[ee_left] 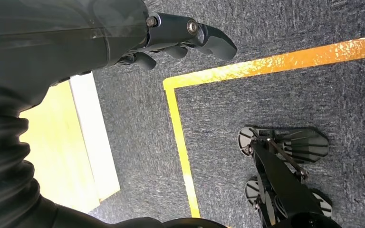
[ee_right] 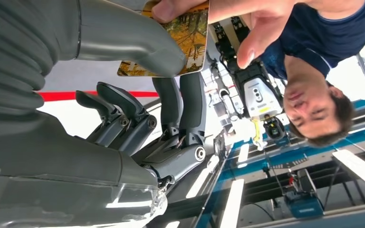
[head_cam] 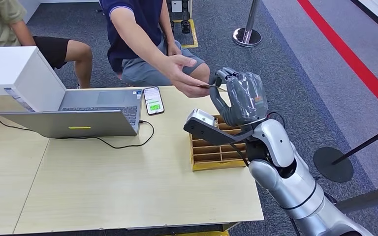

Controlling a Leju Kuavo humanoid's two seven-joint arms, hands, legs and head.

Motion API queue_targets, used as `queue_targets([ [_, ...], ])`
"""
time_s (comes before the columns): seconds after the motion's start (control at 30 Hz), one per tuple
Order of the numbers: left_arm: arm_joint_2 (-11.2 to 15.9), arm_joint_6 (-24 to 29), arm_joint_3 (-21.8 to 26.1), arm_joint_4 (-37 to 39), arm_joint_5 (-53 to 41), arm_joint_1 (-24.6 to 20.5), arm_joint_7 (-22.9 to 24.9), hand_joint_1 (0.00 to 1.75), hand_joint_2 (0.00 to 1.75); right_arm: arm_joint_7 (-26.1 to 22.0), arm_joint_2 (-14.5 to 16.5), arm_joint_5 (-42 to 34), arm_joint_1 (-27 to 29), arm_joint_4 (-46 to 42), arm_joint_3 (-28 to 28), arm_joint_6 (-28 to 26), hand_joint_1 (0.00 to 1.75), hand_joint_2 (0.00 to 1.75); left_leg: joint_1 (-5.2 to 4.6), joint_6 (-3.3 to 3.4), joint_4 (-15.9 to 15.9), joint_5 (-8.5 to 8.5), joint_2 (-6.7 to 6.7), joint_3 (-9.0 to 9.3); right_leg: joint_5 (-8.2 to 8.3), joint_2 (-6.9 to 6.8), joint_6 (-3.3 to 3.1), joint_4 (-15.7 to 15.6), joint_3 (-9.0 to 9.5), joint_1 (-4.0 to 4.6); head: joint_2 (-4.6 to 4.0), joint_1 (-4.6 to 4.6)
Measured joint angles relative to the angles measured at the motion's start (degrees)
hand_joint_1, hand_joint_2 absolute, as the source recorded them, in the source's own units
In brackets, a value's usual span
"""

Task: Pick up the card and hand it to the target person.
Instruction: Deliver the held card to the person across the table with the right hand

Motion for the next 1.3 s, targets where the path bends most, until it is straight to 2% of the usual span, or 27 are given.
queue_targets([
  [0.57, 0.0, 0.0, 0.0, 0.0, 0.0, 0.0, 0.2, 0.00, 1.75, -0.2, 1.4, 0.5, 0.5, 2.8, -0.3, 0.4, 1.75, 1.75, 0.00, 0.00, 0.0, 0.00, 0.00, -0.01, 0.00, -0.03, 0.00, 0.0, 0.00, 0.00, 0.00, 0.01],
  [0.6, 0.0, 0.0, 0.0, 0.0, 0.0, 0.0, 0.2, 0.00, 1.75, -0.3, 1.5, 0.5, 0.5, 2.9, -0.3, 0.4, 1.51, 1.75, 0.00, 0.00, 0.0, 0.00, 0.00, -0.01, 0.00, -0.03, 0.00, 0.0, 0.00, 0.00, 0.00, 0.01],
  [0.63, 0.0, -0.1, 0.0, 0.0, 0.0, 0.0, 0.1, 0.00, 1.75, -0.3, 1.5, 0.6, 0.5, 3.0, -0.3, 0.5, 1.17, 1.75, 0.00, 0.00, 0.0, 0.00, 0.00, -0.01, 0.00, -0.03, 0.00, 0.0, 0.00, 0.00, 0.00, 0.01],
  [0.7, 0.0, -0.4, 0.0, 0.0, 0.0, 0.0, -0.3, 0.00, 0.87, -0.4, 1.5, 0.6, 0.6, 3.2, -0.3, 0.6, 0.29, 1.75, 0.00, 0.00, 0.0, 0.00, 0.00, -0.01, 0.00, -0.03, 0.00, 0.0, 0.00, 0.00, 0.00, 0.01],
  [0.73, 0.0, -0.6, 0.0, 0.0, -0.1, 0.0, -0.4, 0.00, 0.44, -0.4, 1.5, 0.6, 0.6, 3.3, -0.3, 0.7, 0.09, 1.75, 0.00, 0.00, 0.0, 0.00, 0.00, -0.01, 0.00, -0.02, 0.00, 0.0, 0.00, 0.00, 0.00, 0.01],
  [0.77, 0.0, -0.7, 0.0, 0.0, -0.1, 0.0, -0.5, 0.00, 0.00, -0.5, 1.5, 0.6, 0.6, 3.4, -0.3, 0.7, 0.00, 1.75, 0.00, 0.00, 0.0, 0.00, 0.00, -0.01, 0.00, -0.02, 0.00, 0.0, 0.00, 0.00, 0.00, 0.01],
  [1.3, 0.1, -0.7, 0.1, 0.0, 0.7, 0.0, 0.6, 0.00, 0.00, -0.7, 1.6, 0.0, 0.8, 3.7, -1.6, 0.5, 0.00, 1.75, 0.00, 0.00, 0.0, 0.00, 0.00, 0.00, 0.00, -0.01, 0.00, 0.0, 0.00, 0.00, 0.00, 0.01],
])
